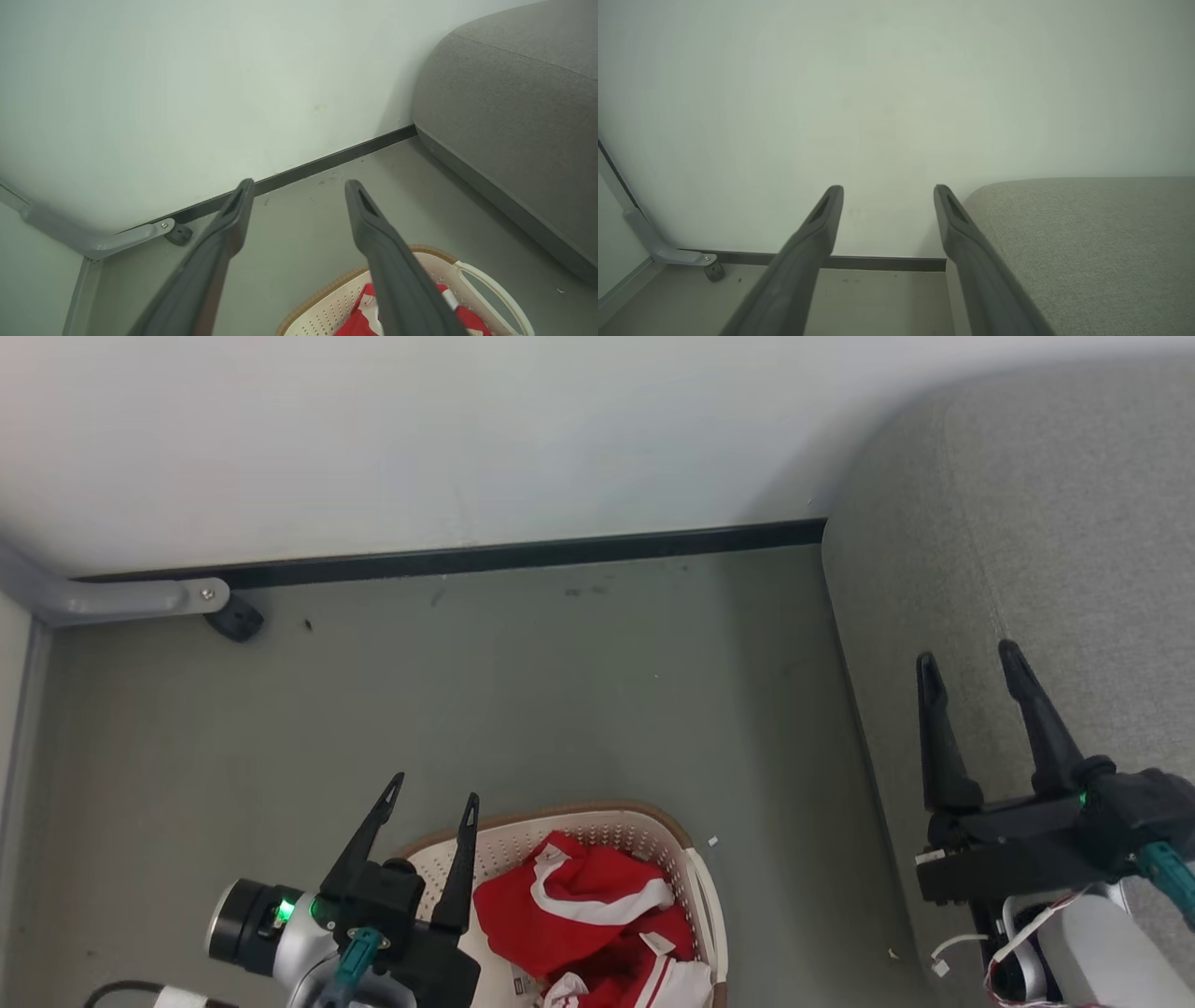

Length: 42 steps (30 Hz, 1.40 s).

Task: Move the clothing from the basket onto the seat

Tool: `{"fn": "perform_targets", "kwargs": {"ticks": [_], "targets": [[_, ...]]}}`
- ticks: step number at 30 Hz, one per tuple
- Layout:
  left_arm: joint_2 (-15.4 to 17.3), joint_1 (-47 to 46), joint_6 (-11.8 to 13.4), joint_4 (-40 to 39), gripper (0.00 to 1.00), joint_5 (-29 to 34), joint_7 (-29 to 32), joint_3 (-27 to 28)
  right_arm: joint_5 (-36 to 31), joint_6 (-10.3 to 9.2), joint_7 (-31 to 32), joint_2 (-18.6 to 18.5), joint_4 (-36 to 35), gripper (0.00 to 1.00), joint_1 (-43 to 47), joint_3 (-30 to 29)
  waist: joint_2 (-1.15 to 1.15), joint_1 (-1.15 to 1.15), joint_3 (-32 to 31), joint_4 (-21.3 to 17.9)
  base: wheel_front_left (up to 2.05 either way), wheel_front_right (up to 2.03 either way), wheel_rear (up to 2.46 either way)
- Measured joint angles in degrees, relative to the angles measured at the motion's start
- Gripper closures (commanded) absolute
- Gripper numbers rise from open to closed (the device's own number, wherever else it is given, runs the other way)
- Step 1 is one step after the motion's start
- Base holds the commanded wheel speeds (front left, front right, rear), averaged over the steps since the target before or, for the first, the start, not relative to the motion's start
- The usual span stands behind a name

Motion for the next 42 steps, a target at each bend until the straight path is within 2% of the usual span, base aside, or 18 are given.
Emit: {"fn": "perform_targets", "kwargs": {"ticks": [10,22,42], "targets": [[0.1,-5.7,-2.1,5.7,0.0,2.5,1.0,-2.7,-0.4,0.08,0.0,0.0,-1.7,0.0,-7.6,-1.0,0.01,0.0,7.4,-1.1,0.0,0.0,0.0],[-0.5,-11.0,-5.9,14.4,0.0,5.3,2.0,-7.7,-1.1,1.01,0.0,0.0,-3.0,0.0,-15.9,-1.2,0.01,0.0,16.1,-2.7,0.0,0.0,0.0],[-1.5,-17.7,-7.0,25.8,0.0,5.7,1.3,-9.6,-3.1,2.03,0.0,0.9,-4.1,0.0,-22.7,0.3,0.0,-0.01,24.8,-4.8,0.0,0.0,0.0]]}}
